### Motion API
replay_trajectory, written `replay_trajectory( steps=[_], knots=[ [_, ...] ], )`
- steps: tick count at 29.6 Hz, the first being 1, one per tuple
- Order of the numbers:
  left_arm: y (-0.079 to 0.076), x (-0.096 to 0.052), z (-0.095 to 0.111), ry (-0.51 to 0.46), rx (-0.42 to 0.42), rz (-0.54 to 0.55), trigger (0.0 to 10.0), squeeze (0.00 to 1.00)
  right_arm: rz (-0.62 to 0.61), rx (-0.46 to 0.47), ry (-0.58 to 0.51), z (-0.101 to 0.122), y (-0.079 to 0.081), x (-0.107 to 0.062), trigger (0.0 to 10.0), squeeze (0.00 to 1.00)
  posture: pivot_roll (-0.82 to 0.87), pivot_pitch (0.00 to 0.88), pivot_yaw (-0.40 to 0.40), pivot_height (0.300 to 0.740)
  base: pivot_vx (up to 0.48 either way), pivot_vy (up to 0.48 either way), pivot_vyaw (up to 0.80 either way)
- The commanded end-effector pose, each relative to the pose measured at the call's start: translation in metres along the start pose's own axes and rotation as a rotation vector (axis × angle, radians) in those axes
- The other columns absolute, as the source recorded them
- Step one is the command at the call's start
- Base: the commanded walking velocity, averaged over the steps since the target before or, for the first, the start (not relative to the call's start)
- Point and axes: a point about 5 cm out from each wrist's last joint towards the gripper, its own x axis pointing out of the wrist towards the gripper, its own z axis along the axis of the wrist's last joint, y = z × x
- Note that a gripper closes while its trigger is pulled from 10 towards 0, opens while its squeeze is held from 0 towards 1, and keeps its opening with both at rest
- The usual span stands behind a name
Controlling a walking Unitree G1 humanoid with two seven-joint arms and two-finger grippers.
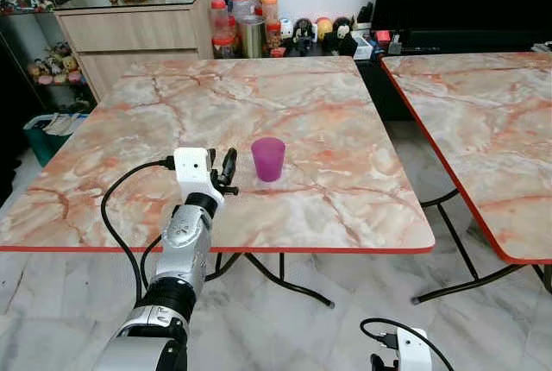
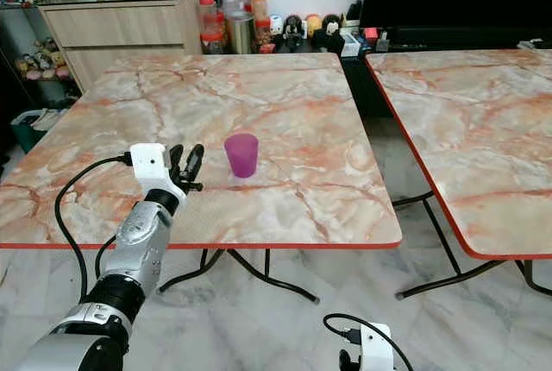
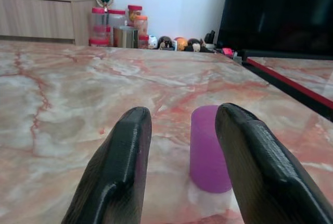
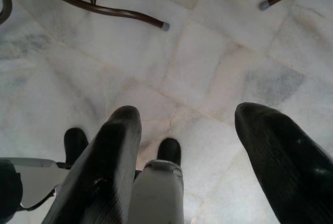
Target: Setting the table
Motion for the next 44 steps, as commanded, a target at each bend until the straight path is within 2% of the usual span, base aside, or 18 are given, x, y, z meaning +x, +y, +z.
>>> replay_trajectory(
  steps=[1, 2, 3, 4, 10, 19, 22, 25, 31, 37, 41, 44],
  knots=[
    [0.000, 0.004, 0.002, 0.008, 0.014, 0.002, 10.0, 1.00, 0.002, 0.014, -0.005, 0.002, 0.003, 0.001, 10.0, 0.00, 0.08, 0.000, 0.030, 0.740, 0.000, 0.000, 0.00],
    [0.000, 0.004, 0.002, 0.010, 0.014, 0.004, 10.0, 1.00, 0.002, 0.014, -0.006, 0.002, 0.003, 0.001, 10.0, 0.00, 0.08, 0.000, 0.030, 0.740, 0.000, 0.000, 0.00],
    [0.001, 0.004, 0.002, 0.012, 0.018, 0.010, 10.0, 0.19, 0.002, 0.015, -0.006, 0.002, 0.003, 0.001, 10.0, 0.00, 0.08, 0.000, 0.030, 0.740, 0.000, 0.000, 0.00],
    [0.001, 0.004, 0.002, 0.016, 0.020, 0.019, 10.0, 0.00, 0.001, 0.017, -0.007, 0.002, 0.002, 0.001, 10.0, 0.00, 0.08, 0.000, 0.030, 0.740, 0.000, 0.000, 0.00],
    [0.007, 0.005, 0.005, -0.002, -0.042, 0.054, 10.0, 0.00, -0.012, 0.031, -0.004, 0.000, 0.001, 0.000, 10.0, 0.00, 0.08, 0.000, 0.036, 0.740, 0.000, 0.000, 0.00],
    [0.008, 0.005, 0.009, -0.014, -0.047, 0.051, 10.0, 0.00, -0.013, 0.010, 0.018, -0.011, -0.005, -0.003, 10.0, 0.00, 0.08, 0.000, 0.041, 0.740, 0.000, 0.000, 0.00],
    [0.007, 0.005, 0.009, -0.012, -0.035, 0.033, 10.0, 0.00, -0.010, -0.052, 0.002, -0.012, -0.016, -0.006, 10.0, 0.00, 0.07, 0.000, 0.055, 0.740, 0.000, 0.000, 0.00],
    [0.007, 0.004, 0.008, -0.008, -0.040, 0.030, 10.0, 0.00, 0.011, -0.098, -0.011, -0.010, -0.020, -0.007, 10.0, 0.00, 0.06, 0.000, 0.064, 0.740, 0.000, 0.000, 0.00],
    [0.005, 0.003, 0.005, 0.004, -0.043, 0.016, 10.0, 0.00, 0.038, -0.146, -0.057, 0.000, -0.030, -0.008, 10.0, 0.00, 0.05, 0.000, 0.074, 0.740, 0.000, 0.000, 0.00],
    [0.004, 0.002, 0.003, 0.013, -0.034, 0.005, 10.0, 0.00, 0.036, -0.133, -0.054, -0.002, -0.029, -0.008, 10.0, 0.00, 0.05, 0.000, 0.079, 0.740, 0.000, 0.000, 0.00],
    [0.004, 0.002, 0.002, 0.017, -0.028, 0.003, 10.0, 0.00, 0.041, -0.101, -0.042, -0.007, -0.019, -0.007, 10.0, 0.00, 0.05, 0.000, 0.083, 0.740, 0.000, 0.000, 0.00],
    [0.004, 0.002, 0.003, 0.017, -0.027, 0.003, 10.0, 0.00, 0.042, -0.094, -0.038, -0.008, -0.017, -0.007, 10.0, 0.00, 0.05, 0.000, 0.085, 0.740, 0.000, 0.000, 0.00]
  ],
)
